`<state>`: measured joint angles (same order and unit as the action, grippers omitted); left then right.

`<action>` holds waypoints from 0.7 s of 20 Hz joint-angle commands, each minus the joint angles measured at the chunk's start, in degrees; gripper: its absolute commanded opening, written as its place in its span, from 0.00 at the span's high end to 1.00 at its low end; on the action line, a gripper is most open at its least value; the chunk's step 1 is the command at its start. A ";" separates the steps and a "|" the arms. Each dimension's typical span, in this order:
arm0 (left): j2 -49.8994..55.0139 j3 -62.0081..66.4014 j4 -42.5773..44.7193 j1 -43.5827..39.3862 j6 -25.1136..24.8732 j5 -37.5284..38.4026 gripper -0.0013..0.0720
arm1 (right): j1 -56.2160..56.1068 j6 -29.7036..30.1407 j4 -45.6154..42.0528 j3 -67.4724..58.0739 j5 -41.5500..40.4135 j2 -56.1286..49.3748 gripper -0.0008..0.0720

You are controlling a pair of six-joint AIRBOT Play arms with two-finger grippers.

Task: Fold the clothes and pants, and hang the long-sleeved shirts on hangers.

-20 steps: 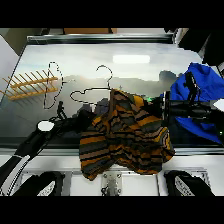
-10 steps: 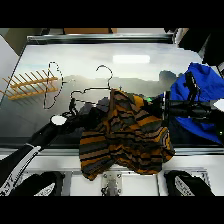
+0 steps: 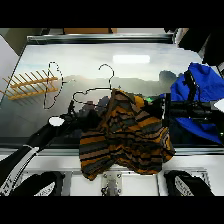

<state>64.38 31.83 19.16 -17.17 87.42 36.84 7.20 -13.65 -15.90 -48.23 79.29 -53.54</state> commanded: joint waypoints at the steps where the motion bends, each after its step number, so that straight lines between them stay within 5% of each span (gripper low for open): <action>1: -4.37 -0.13 8.76 5.86 4.07 1.86 0.97 | 0.13 -6.67 -2.40 -0.04 0.11 1.75 0.98; 14: -6.58 -0.11 14.47 15.96 2.97 6.03 0.97 | 0.13 -10.93 -6.43 -0.04 5.29 2.80 0.98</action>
<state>57.89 31.73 33.19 -2.35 91.68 42.17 7.31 -23.90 -20.78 -48.23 83.07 -50.78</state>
